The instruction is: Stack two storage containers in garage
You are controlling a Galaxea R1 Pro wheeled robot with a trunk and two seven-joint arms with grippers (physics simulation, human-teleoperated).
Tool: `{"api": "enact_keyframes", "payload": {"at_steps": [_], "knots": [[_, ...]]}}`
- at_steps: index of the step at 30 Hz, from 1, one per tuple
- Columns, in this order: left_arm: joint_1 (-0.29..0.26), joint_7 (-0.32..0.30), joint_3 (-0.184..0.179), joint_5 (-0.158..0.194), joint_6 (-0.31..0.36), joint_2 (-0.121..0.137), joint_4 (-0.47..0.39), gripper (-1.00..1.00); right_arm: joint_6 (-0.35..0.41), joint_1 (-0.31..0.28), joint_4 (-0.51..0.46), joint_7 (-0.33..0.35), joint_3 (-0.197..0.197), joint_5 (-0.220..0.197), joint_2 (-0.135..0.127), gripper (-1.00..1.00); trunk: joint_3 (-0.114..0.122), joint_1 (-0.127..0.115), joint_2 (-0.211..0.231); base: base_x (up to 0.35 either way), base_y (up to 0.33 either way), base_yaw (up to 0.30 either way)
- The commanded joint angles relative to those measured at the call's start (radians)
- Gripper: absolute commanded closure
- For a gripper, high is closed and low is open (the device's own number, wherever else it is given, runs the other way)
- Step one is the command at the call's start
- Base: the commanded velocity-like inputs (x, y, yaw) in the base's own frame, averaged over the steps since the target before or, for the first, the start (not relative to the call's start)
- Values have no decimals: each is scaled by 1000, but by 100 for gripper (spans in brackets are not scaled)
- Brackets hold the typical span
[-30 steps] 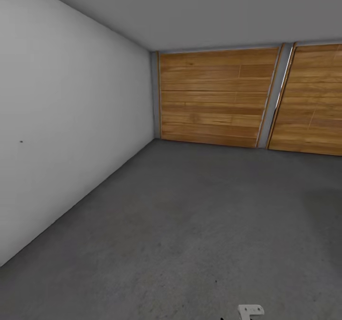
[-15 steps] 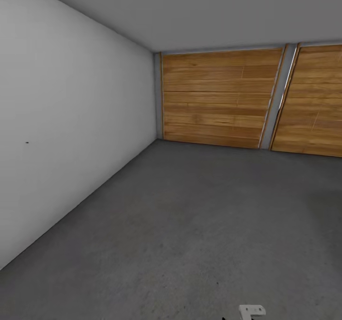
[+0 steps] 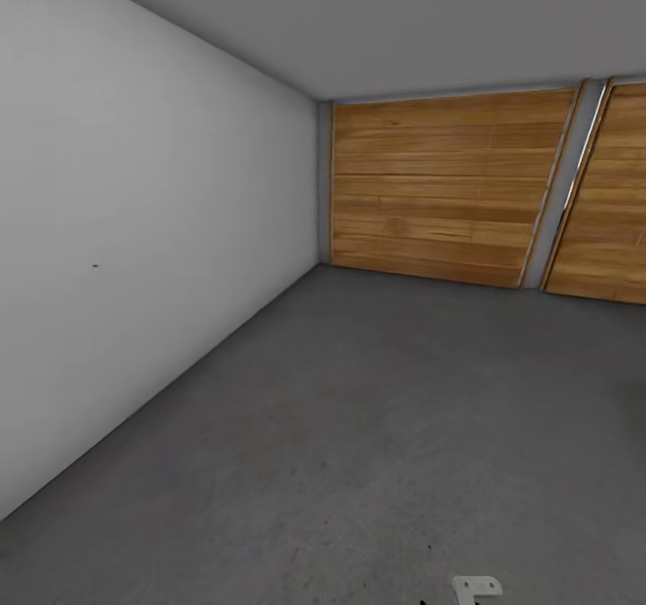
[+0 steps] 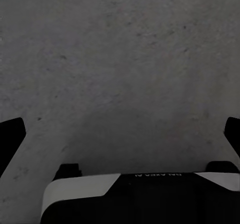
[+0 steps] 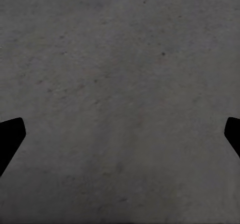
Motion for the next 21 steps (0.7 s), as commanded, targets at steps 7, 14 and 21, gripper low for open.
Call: {"api": "enact_keyframes", "payload": {"at_steps": [7, 14, 21], "knots": [[0, 1, 0, -1, 6, 0, -3, -100, 6, 0, -2, -7, 0, 0, 0, -100, 21, -27, 48, 0, 0, 258], [0, 1, 0, -1, 6, 0, -3, -100, 6, 0, -2, -10, -1, 0, 0, -100, 43, -54, 97, 0, 0, 298], [0, 1, 0, -1, 6, 0, -3, -100, 6, 0, -2, -11, -1, 0, 0, -100, 65, -80, 146, 0, 0, 300]]}}
